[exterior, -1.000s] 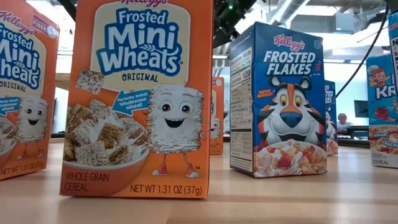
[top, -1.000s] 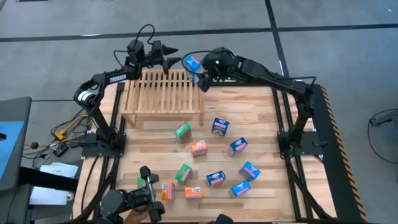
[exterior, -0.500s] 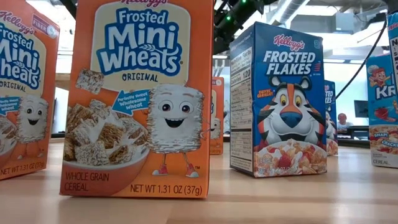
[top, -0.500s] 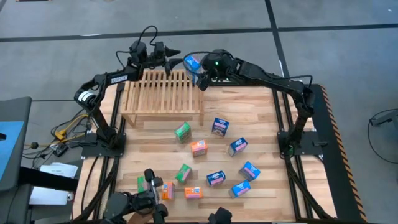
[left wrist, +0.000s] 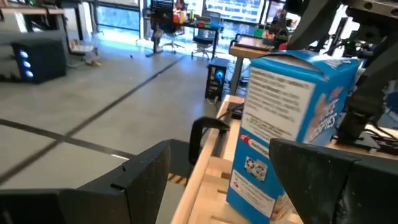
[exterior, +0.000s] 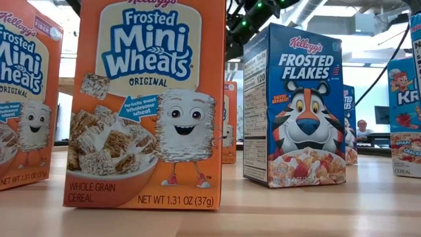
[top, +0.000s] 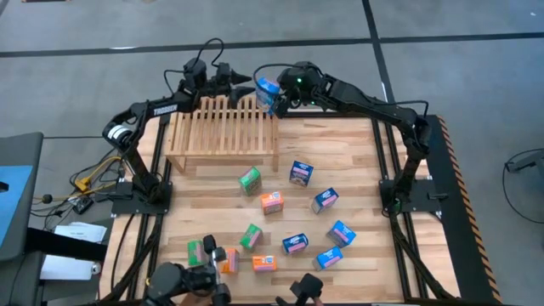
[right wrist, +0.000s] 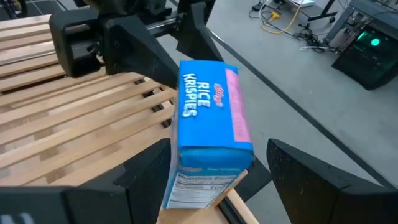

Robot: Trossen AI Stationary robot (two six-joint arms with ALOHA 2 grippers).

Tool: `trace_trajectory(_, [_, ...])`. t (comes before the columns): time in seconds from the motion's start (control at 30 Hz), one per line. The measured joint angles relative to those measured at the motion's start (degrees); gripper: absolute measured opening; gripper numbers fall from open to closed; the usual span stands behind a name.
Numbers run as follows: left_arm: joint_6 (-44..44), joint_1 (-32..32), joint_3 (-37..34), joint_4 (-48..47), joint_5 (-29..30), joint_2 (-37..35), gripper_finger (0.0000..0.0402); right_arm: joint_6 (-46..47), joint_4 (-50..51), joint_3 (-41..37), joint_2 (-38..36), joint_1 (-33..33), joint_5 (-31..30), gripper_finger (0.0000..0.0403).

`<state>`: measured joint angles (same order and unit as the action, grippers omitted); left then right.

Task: Stack cereal on shelf
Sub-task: Put the top light blue cereal box on the shelf

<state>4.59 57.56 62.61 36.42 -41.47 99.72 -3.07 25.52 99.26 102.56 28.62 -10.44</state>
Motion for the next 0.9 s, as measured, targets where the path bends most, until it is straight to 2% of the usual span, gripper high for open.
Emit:
trace_trajectory(0.37, [7.87, 3.21, 0.0, 0.24, -7.89, 0.0, 0.0264, -3.41, -3.05, 0.24, 1.2, 0.42, 1.01, 0.0292])
trace_trajectory(0.57, [8.64, 3.11, 0.0, 0.31, -8.48, 0.0, 0.0264, -4.47, -2.09, 0.09, 3.78, 0.6, 1.74, 0.0292])
trace_trajectory(0.9, [8.69, 2.91, 0.0, 0.31, -8.66, 0.0, 0.0264, -9.44, -4.88, 0.09, 3.66, 0.85, 2.48, 0.0292])
